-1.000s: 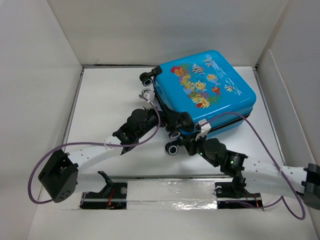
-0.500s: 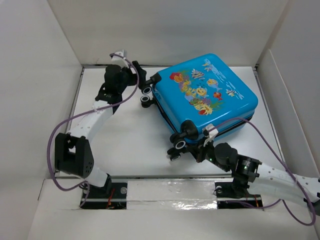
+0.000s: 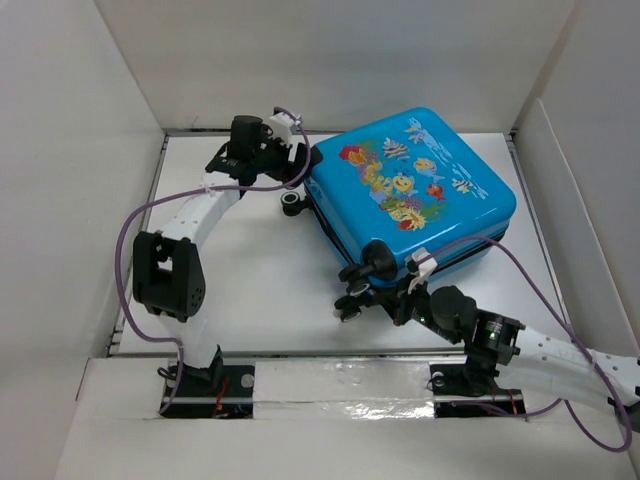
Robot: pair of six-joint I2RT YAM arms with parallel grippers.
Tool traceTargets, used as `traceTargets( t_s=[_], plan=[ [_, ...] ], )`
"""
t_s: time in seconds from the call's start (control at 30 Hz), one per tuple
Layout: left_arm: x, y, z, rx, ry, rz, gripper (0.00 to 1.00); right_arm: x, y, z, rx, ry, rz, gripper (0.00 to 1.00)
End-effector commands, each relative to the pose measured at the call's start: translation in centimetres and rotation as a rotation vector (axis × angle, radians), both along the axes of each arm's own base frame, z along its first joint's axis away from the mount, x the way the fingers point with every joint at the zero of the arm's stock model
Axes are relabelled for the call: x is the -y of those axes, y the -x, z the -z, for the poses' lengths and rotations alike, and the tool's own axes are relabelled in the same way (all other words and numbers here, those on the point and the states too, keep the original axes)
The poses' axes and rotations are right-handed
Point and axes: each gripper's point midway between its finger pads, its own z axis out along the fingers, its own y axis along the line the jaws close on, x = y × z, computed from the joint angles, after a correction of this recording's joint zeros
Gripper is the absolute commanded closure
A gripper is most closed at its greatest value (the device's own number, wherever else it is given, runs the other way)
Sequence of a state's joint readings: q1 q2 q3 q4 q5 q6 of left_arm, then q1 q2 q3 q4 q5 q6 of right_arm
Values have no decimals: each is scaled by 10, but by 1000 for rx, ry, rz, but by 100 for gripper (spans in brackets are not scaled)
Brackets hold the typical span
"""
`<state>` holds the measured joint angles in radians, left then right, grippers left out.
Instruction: Pack the luggage
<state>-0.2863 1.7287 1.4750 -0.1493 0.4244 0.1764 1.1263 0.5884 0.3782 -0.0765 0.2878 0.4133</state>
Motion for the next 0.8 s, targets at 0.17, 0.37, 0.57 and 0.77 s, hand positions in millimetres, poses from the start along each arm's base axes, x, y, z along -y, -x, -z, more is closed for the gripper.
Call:
traceTargets(
  t_s=[0.17, 0.37, 0.57, 0.77],
  plan=[
    [23, -7, 32, -74, -27, 114, 49, -24, 8, -51, 54, -177, -89, 100],
    [24, -13, 45, -118, -15, 40, 100, 2, -15, -65, 119, -172, 5, 100],
    [16, -1, 47, -122, 285, -188, 100, 37, -74, -79, 182, -124, 115, 100],
    [21, 64, 88, -125, 296, -308, 100, 90, -133, -107, 213, -115, 199, 100]
  ],
)
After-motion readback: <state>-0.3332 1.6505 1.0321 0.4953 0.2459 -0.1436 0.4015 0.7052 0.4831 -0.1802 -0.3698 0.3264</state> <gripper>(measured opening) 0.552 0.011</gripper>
